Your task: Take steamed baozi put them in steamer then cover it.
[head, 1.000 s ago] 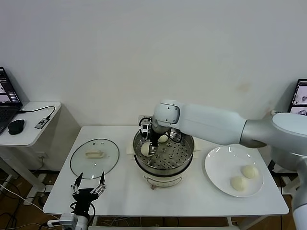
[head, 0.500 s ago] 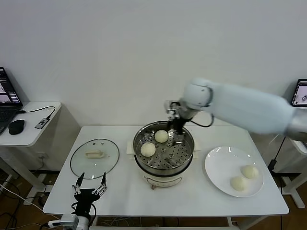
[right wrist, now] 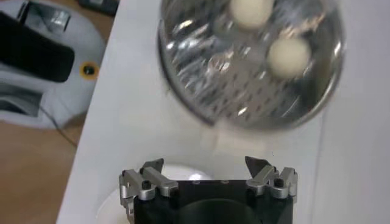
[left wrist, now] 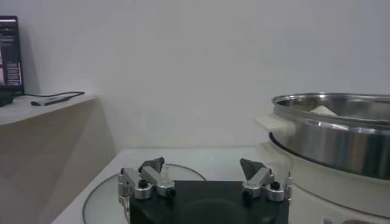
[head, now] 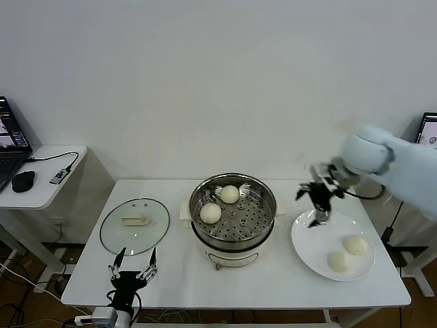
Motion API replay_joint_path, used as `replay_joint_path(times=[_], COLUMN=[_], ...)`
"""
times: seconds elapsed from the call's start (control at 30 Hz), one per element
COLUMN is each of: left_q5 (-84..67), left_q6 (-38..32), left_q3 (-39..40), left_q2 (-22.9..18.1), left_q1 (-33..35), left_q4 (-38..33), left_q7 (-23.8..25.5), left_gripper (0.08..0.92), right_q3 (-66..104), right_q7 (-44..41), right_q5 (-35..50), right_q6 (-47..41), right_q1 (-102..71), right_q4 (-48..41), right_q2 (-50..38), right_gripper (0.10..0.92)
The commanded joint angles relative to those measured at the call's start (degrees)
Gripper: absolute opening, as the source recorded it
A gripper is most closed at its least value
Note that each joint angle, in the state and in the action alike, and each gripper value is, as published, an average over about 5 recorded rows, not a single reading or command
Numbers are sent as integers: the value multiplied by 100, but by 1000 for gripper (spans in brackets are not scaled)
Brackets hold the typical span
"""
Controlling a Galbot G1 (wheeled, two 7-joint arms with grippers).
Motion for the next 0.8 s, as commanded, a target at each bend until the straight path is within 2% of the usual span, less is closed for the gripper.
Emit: replay_joint_path(times=[0.03, 0.27, 0.8], left_q5=[16, 82, 125], left_q6=[0, -2, -16], left_q3=[2, 3, -67], left_q2=[7, -34, -110], left_q1=[26, 75, 153], left_q4=[3, -7, -64], left_q7=[-5, -7, -6], left_gripper=[823, 823, 823], right_q3=[2555, 3792, 3775], right_q7=[-189, 146, 754], right_q5=[-1327, -1968, -2347], right_q6=[594, 819, 707], right_q1=[-3129, -4898, -5004], right_q4=[285, 16, -590], right_q2=[-1496, -1509, -437], right_gripper=[823, 823, 823])
